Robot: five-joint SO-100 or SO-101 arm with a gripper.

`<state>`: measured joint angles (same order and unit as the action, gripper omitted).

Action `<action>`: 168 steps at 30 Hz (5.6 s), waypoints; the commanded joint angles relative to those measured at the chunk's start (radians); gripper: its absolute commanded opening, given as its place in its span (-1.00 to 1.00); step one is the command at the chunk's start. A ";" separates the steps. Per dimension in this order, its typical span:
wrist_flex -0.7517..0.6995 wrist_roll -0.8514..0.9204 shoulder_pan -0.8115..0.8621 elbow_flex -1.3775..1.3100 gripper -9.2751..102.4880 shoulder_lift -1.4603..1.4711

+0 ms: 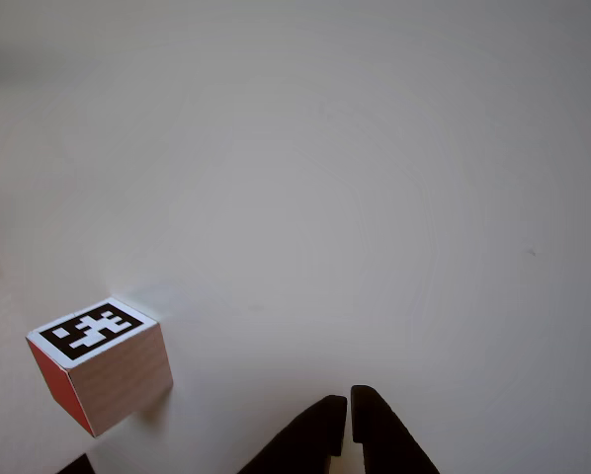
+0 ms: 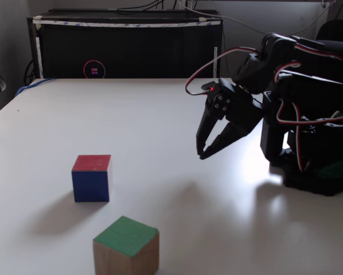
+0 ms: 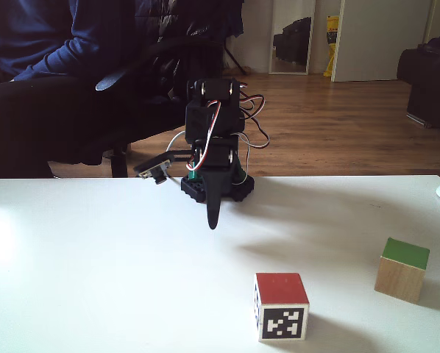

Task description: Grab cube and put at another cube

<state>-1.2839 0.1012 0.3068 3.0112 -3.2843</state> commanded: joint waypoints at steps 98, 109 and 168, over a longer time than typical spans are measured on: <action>-0.291 0.324 -0.762 -2.046 0.10 2.180; -0.371 0.298 -0.792 -2.304 0.10 2.399; -0.523 0.106 -0.431 -2.115 -0.68 1.853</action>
<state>-1.8040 0.2132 -0.2071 0.8682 -1.3346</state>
